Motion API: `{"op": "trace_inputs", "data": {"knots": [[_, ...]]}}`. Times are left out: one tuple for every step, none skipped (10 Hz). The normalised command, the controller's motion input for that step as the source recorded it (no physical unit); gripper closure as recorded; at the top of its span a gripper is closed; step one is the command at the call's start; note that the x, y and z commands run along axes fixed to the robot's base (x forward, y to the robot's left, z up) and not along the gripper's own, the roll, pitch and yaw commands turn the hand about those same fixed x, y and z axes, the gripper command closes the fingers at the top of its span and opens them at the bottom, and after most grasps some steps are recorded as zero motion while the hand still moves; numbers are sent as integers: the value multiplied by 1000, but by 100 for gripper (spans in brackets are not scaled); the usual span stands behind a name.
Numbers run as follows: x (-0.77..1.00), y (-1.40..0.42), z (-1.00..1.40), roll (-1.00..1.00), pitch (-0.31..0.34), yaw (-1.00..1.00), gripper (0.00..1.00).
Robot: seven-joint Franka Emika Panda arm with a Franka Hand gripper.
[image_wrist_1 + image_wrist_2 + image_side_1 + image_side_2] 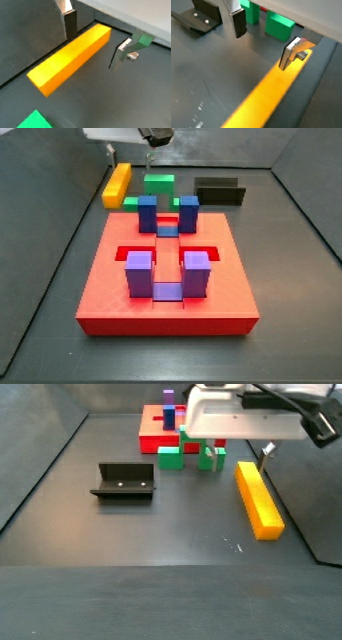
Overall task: Pick up the yellow object. Move up. Move to above the board. Insert the yellow object.
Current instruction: Pick up the yellow object.
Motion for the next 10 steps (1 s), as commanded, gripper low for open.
{"op": "trace_inputs", "data": {"knots": [[-457, 146, -214, 0, -120, 129, 0], [-286, 146, -226, 0, -101, 0, 0], [-103, 143, -249, 13, -61, 0, 0], [-17, 146, -237, 50, -23, 0, 0], [-86, 97, -206, 70, -19, 0, 0], [-131, 123, -214, 3, -19, 0, 0], [-237, 103, -209, 26, -39, 0, 0], [-254, 71, -160, 41, -34, -20, 0], [-217, 40, -143, 43, -30, -43, 0], [-26, 0, -126, 63, -24, -77, 0]]}}
